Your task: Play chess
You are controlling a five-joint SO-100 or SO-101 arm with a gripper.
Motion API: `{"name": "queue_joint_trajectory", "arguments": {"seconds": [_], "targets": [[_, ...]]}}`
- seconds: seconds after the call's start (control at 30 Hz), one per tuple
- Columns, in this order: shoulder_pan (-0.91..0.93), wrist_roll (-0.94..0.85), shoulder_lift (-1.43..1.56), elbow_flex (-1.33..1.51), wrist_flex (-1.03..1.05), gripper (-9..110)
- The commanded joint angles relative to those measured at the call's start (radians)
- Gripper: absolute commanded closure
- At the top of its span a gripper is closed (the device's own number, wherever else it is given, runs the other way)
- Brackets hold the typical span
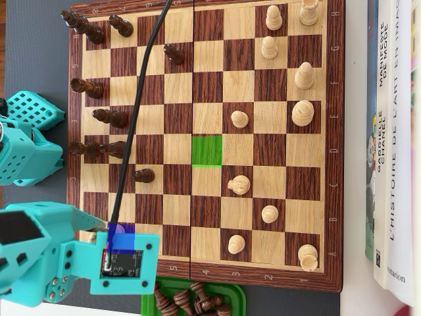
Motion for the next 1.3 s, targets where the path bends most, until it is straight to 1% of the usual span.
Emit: {"name": "queue_joint_trajectory", "arguments": {"seconds": [0.0, 0.6, 0.73, 1.27], "targets": [[0.008, -0.006, 0.005, -0.008, -0.006, 88], [0.011, -0.005, 0.005, -0.008, -0.011, 89], [0.011, -0.005, 0.005, -0.008, -0.009, 91], [0.011, -0.003, 0.005, -0.008, -0.006, 93]]}}
